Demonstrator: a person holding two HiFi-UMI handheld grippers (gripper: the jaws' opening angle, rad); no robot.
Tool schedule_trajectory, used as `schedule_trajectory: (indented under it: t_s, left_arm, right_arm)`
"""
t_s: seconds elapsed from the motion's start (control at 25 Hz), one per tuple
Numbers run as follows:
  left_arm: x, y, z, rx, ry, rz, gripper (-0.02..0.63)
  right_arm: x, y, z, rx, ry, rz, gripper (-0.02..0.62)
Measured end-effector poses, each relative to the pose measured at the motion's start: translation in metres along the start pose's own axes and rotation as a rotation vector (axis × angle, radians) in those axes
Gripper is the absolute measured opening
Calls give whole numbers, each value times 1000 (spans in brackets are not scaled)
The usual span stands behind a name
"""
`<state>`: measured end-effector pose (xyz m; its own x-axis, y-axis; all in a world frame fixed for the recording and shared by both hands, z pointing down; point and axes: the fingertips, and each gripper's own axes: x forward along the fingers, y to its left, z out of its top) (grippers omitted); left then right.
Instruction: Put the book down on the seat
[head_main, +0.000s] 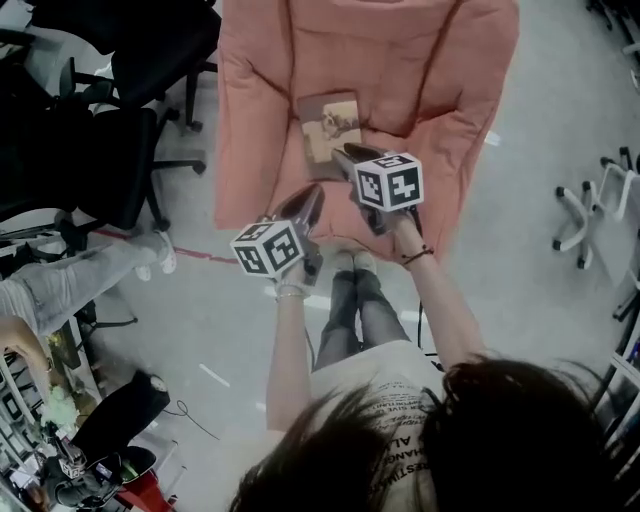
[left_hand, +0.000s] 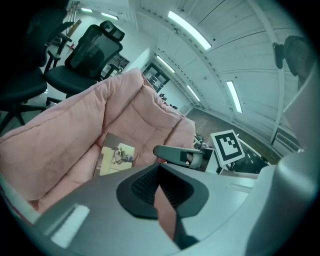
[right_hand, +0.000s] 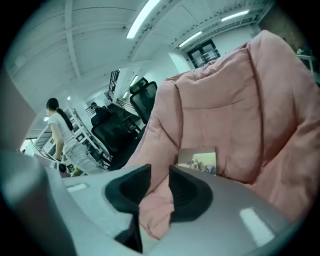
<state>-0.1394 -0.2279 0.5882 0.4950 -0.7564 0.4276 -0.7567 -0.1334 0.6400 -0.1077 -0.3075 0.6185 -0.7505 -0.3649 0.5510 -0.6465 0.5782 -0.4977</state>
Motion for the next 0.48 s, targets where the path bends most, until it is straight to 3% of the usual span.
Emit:
schedule_trajectory:
  t_s: [0.48]
  left_arm:
    - [-34, -55, 34, 69, -59, -46, -12]
  right_arm:
    - [-48, 55, 30, -58, -60, 78, 77]
